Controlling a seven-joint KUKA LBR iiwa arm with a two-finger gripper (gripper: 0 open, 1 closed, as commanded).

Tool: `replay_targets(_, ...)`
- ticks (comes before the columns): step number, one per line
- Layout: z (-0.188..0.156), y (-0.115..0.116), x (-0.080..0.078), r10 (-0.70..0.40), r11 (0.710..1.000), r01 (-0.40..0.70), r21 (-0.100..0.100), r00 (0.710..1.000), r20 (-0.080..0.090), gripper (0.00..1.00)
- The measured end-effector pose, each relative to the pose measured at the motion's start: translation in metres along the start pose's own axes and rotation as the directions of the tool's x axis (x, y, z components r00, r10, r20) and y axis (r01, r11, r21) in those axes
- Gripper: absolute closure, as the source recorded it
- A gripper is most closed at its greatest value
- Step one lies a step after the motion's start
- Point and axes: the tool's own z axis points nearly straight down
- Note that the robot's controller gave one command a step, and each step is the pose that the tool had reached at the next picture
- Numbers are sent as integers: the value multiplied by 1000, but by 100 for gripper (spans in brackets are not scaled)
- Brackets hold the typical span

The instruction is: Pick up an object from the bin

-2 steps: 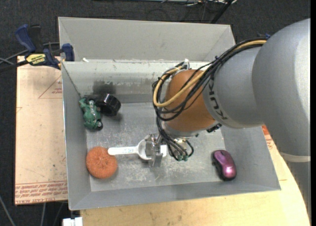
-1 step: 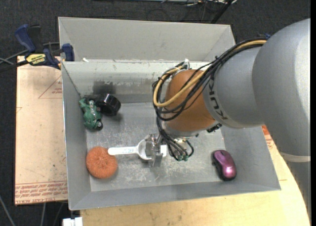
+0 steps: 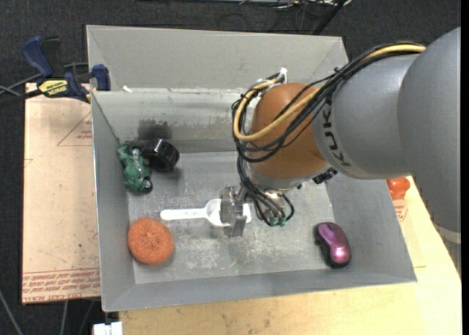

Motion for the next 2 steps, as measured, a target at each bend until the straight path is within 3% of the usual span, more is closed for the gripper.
replay_targets(1,-48,-4,-18,22,1000,-22,-2,1000,10,100)
replay_targets(2,-72,-1,-11,-18,1000,18,0,1000,4,100)
